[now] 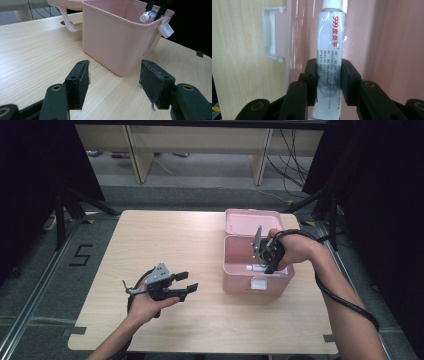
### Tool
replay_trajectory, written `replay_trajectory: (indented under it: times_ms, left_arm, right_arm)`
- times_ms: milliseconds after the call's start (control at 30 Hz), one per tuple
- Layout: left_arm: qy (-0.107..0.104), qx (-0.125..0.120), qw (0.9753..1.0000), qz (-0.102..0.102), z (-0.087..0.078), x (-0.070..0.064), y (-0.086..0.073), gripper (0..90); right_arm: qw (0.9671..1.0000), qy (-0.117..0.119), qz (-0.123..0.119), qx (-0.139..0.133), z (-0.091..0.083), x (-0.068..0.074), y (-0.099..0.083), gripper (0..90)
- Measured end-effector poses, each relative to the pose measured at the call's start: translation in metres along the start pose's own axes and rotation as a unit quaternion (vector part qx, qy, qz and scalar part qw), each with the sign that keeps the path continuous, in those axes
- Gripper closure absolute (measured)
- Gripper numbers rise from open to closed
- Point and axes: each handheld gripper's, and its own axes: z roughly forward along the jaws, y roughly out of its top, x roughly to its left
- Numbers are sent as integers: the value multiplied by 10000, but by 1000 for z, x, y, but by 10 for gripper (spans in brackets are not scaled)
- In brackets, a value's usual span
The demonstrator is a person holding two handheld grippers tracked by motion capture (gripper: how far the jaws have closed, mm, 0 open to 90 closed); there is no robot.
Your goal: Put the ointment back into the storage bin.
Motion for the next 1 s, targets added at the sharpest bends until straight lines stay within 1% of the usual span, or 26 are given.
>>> replay_trajectory:
  times_ms: [33,67,100,133,167,200,233,267,300,367,400,433,467,533,567,600,667,700,733,800,833,867,900,933,967,1000]
  left_arm:
    - [-4,1,10000,-1,0,0,0,401]
    - [-7,1,10000,-5,0,0,0,401]
    - [-58,-37,10000,-10,1,0,-1,401]
    - [-45,-31,10000,-12,1,0,-1,401]
    - [-52,-33,10000,-12,1,0,-1,401]
    - [-44,-26,10000,-17,1,0,-1,401]
    - [-54,-29,10000,-15,1,0,-1,401]
    - [-57,-30,10000,-15,1,0,-1,401]
    - [-65,-28,10000,-13,1,0,-1,401]
    - [-49,-21,10000,-9,1,0,-1,401]
    - [-7,20,10000,-2,0,0,-1,401]
    - [-15,18,10000,-2,0,0,-1,401]
    - [-15,26,10000,-6,0,0,-1,401]
    - [-15,32,10000,-13,1,0,-2,400]
    - [-12,35,10000,-17,1,0,-2,401]
    - [-12,33,10000,-24,1,0,-3,400]
    - [-11,31,10000,-21,1,0,-3,401]
    - [-12,29,10000,-21,0,0,-3,400]
    - [-10,28,10000,-21,0,0,-2,401]
    - [-14,23,10000,-21,0,0,-2,401]
    - [-13,25,10000,-20,0,0,-2,400]
    - [-12,28,10000,-21,1,0,-3,400]
    - [-12,30,10000,-22,1,0,-3,400]
    - [-11,31,10000,-23,1,0,-3,400]
    - [-9,31,10000,-23,1,0,-3,400]
    - [-10,30,10000,-24,1,0,-3,400]
  right_arm:
    - [10000,27,12,-76,1,0,0,707]
    - [9999,70,129,-43,1,2,0,707]
    - [9999,89,33,-72,2,0,1,707]
    - [9999,83,-22,-79,3,-1,1,707]
    - [9999,62,119,7,3,0,0,707]
    - [9999,28,110,48,3,0,0,707]
    - [10000,14,55,32,4,-1,0,707]
    - [9998,6,163,94,3,0,0,707]
    - [10000,40,9,8,5,-2,0,707]
    - [10000,48,71,10,6,-2,0,707]
    - [10000,86,46,15,7,-3,0,707]
    - [9999,61,-91,-41,8,-5,-1,707]
    - [9998,132,165,-34,8,-1,1,707]
    - [9998,130,121,-33,10,-2,0,707]
    - [10000,54,27,8,10,-4,0,707]
    - [9999,52,80,40,10,-3,-1,707]
    - [9996,176,240,-5,12,-2,-1,707]
    - [9998,103,155,28,12,-4,-1,707]
    - [9998,75,151,53,13,-4,-2,707]
    - [10000,88,16,31,14,-6,-2,707]
    - [9998,104,127,62,14,-5,-2,707]
    - [9998,111,130,53,15,-6,-2,707]
    - [10000,73,65,10,16,-6,-2,707]
    - [9998,86,143,74,16,-6,-2,707]
    - [9999,87,113,33,17,-6,-2,707]
    - [9999,98,94,48,17,-7,-2,707]
